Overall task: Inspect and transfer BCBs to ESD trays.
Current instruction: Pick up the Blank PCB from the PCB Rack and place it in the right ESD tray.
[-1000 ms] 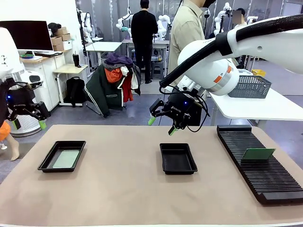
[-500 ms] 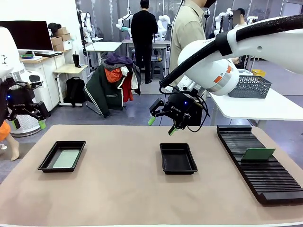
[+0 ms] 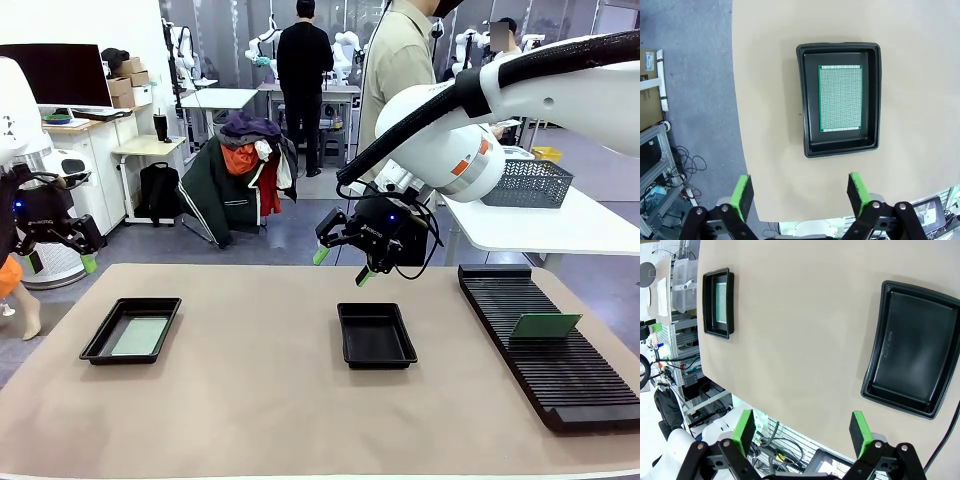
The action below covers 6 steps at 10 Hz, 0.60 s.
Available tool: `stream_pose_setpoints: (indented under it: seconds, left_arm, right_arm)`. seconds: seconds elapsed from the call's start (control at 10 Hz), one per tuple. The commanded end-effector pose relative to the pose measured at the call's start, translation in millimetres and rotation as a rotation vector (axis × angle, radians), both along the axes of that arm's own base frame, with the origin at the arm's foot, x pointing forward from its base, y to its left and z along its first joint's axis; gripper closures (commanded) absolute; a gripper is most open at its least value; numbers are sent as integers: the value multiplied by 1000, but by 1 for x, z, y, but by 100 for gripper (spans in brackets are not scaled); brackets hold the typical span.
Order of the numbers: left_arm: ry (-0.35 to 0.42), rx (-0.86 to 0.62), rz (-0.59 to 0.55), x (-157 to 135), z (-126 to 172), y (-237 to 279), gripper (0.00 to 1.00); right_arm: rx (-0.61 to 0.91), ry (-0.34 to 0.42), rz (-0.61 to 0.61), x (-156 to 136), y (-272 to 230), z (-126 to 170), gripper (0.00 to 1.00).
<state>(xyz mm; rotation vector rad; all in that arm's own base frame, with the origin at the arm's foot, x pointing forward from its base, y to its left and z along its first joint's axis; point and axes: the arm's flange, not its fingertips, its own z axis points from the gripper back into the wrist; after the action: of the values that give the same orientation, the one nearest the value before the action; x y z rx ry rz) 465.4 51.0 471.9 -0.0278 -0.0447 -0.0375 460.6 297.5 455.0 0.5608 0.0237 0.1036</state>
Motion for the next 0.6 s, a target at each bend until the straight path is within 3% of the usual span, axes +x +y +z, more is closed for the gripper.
stream_pose_setpoints:
  seconds: [0.0,0.5]
  left_arm:
    - [-5,-8,3,-1,-2,-1,0]
    - [-5,-8,3,-1,-2,-1,0]
  right_arm:
    - [-21,4,-17,1,2,1,0]
    - [-21,4,-17,1,2,1,0]
